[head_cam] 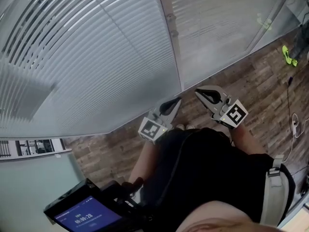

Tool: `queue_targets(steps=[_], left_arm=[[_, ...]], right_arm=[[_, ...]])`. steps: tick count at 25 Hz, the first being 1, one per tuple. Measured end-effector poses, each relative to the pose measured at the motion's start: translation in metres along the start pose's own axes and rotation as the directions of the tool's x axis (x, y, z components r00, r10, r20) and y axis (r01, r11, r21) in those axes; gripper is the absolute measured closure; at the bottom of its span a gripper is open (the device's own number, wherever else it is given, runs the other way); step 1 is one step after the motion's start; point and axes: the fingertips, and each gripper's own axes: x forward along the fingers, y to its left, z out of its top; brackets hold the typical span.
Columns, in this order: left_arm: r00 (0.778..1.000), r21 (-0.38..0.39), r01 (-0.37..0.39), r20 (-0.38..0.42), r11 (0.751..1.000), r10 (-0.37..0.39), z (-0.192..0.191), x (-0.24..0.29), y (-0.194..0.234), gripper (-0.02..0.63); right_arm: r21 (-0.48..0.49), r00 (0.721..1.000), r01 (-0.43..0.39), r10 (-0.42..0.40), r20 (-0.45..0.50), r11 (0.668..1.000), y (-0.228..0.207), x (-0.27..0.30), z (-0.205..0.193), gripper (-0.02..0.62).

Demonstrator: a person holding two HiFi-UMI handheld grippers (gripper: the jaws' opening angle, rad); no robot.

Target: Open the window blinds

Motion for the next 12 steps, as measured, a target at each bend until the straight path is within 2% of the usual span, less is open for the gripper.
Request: queue_targets(steps=[4,9,12], left_arm=[[1.0,0.001,-0.003,-0.018,1.0,0.003,-0.009,-0.006,0.0,0.603],[1.0,0.025,-0.019,0.008,1.0,0.019,-0.011,-0.012,0.001,0.603],[0.999,0.007,-0.022,-0.027,1.0,0.022,-0.009,-0.015,-0.001,0.603]], right_arm=[[-0.03,1.0,0.015,-0.016,-0.018,0.999,0.0,0.001,-0.005,0.591],[-0.027,0.999,0.009,-0.01,-0.036,1.0,0.001,0.001,-0.01,0.591],[-0.027,0.999,0.001,-0.002,-0.035,1.0,0.004,0.003,-0.01,0.591]])
